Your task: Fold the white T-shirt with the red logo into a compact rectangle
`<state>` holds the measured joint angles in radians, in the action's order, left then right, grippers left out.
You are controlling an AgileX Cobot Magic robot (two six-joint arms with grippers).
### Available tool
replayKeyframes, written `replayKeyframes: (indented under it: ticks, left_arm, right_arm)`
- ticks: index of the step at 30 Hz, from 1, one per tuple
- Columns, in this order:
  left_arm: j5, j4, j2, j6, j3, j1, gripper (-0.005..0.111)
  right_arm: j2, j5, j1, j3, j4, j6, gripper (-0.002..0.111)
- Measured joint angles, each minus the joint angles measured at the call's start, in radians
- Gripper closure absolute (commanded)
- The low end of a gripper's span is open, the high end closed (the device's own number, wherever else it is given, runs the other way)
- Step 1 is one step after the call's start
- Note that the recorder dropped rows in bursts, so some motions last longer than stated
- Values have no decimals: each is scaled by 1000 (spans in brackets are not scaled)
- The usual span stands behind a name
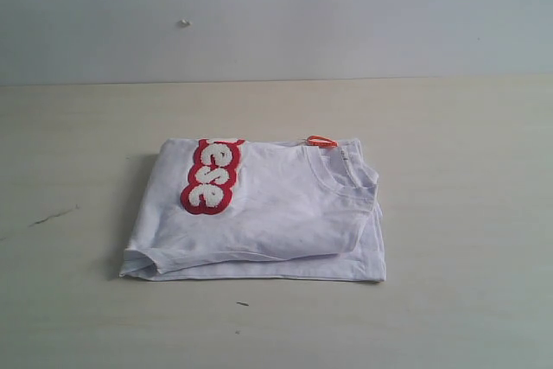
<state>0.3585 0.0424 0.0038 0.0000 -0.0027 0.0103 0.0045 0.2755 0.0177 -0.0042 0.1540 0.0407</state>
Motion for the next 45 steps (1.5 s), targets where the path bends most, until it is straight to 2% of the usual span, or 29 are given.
replayKeyframes:
  ticks: [11,17,23,28,45]
  left_arm:
    - [0,0,0,0,0,0,107]
    - [0,0,0,0,0,0,107]
    - [0,0,0,0,0,0,107]
    - [0,0,0,0,0,0,107]
    - [0,0,0,0,0,0,107]
  right_arm:
    - [0,-31,0,0,-7,0,108]
    - [0,-33,12,0,-136,0,108]
    - [0,-33,53,0,-10,0,108]
    - [0,-33,125,0,-76,0,108]
    - [0,-33,130,0,-96,0,108]
